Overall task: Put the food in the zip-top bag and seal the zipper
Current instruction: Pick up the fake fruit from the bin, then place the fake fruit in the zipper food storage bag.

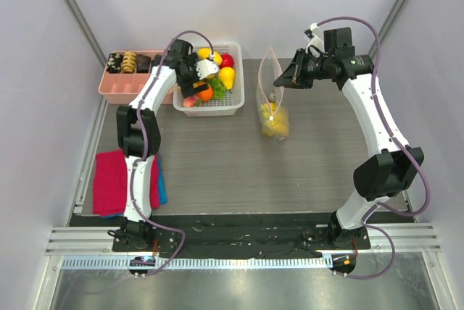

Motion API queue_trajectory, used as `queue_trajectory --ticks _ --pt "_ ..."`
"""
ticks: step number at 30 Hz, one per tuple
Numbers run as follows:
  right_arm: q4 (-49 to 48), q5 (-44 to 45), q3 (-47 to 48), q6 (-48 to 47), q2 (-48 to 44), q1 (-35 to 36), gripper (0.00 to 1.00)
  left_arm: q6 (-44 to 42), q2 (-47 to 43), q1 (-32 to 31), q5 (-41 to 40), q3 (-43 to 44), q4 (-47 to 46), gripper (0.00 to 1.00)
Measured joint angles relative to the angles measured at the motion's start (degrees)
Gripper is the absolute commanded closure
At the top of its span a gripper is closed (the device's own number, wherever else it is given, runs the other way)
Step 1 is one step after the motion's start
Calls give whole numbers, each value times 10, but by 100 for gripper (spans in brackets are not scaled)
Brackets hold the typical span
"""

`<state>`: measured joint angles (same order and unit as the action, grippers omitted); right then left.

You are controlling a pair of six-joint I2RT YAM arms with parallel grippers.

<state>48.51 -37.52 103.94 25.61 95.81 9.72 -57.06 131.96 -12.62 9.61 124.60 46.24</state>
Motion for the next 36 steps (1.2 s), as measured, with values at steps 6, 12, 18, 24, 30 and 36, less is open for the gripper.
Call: queue_trajectory --ticks 6,12,18,24,30,36 --pt "0 1 0 0 13 0 99 -24 7 0 -21 -2 -12 25" --pt "-1 2 0 3 21 0 99 -17 -12 0 -1 -26 -19 57" --pt "-8 0 13 18 30 0 99 56 -80 2 65 -32 -29 60" --pt "-29 -4 47 39 66 16 99 272 -174 1 192 13 -103 61" --pt "-50 -8 62 69 98 50 99 518 -252 -22 307 7 -256 61" --pt "-66 -10 65 87 108 58 99 661 -259 -87 358 -28 -343 60"
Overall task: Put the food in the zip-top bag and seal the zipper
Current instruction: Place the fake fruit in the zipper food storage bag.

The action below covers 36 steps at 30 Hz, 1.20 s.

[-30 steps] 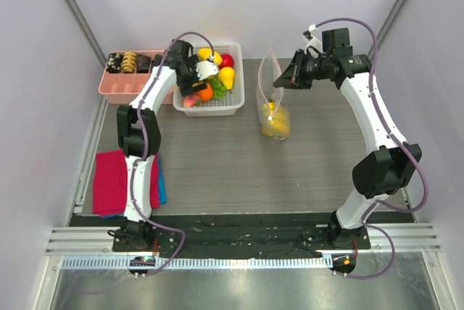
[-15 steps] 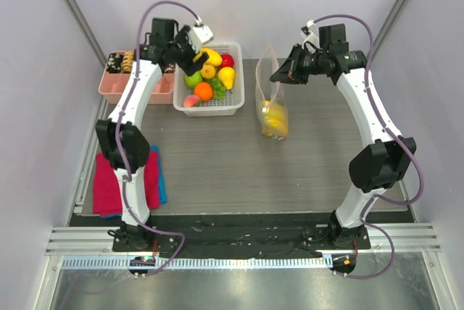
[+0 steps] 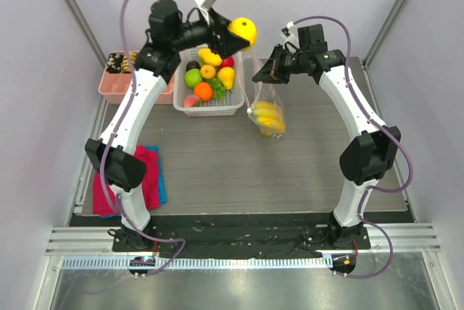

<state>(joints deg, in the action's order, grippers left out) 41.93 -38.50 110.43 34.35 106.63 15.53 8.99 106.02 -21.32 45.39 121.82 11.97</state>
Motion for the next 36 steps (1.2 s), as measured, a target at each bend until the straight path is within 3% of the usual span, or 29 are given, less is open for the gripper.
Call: queue_trajectory --ticks 9,18,25,26,28,36 --pt "1 14 0 3 0 -4 99 55 64 -41 23 -64 13 61" --pt "2 19 -8 0 -3 -10 99 -77 68 -34 -35 -58 144 58" --pt "-1 13 -8 0 -4 -10 99 -230 76 -61 -108 -6 274 24" --pt "1 12 -8 1 -4 -10 99 -245 76 -68 -123 2 284 13" --pt "2 12 -8 1 -5 -13 99 -263 76 -77 -141 15 296 1" --pt "-1 11 -8 1 -5 -19 99 -289 76 -99 -179 27 299 0"
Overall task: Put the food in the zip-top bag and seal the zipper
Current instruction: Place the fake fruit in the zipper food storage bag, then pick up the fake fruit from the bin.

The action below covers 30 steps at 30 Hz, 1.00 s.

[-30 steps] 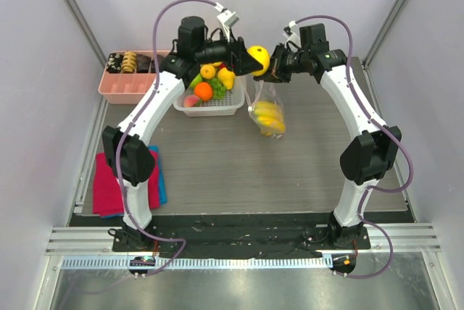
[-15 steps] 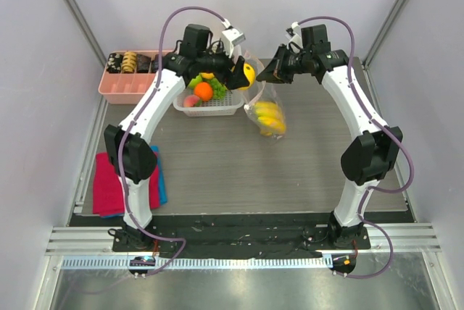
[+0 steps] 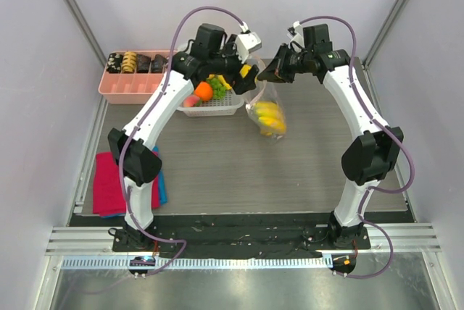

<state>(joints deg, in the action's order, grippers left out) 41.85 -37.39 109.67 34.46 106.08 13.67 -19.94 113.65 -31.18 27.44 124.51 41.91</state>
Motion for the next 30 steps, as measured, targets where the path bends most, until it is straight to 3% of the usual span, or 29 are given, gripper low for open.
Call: queue_trajectory --ticks 11,20,30 --pt "-8 -23 -18 8 -1 -36 99 112 -18 89 14 -34 -84 0" --pt "-11 -35 -26 11 -1 -55 99 169 -21 134 16 -44 -95 0" --pt "-14 -37 -19 12 -4 -55 99 140 104 162 -69 1 -91 0"
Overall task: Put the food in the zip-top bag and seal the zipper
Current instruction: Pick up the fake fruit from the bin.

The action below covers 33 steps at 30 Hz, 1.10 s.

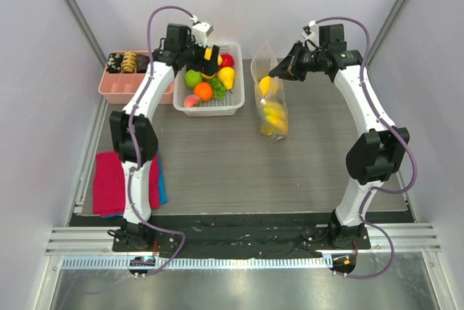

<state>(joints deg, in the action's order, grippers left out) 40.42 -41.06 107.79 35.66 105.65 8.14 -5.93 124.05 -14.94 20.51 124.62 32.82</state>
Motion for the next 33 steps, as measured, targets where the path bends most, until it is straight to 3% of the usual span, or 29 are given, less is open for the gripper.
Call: queue_trajectory --ticks 6,15,23,28,33 --pt "5 17 0 -15 -5 1 99 -33 89 1 -70 39 -9 0" --pt "18 48 5 -28 -11 16 99 -64 116 0 -136 37 -57 0" --pt "21 79 33 -29 -10 59 99 3 120 1 -122 17 -140 0" --pt "20 80 42 -27 7 73 99 49 144 3 -96 64 -131 4" --pt "19 85 40 -31 9 71 99 66 87 9 -63 -30 -105 6"
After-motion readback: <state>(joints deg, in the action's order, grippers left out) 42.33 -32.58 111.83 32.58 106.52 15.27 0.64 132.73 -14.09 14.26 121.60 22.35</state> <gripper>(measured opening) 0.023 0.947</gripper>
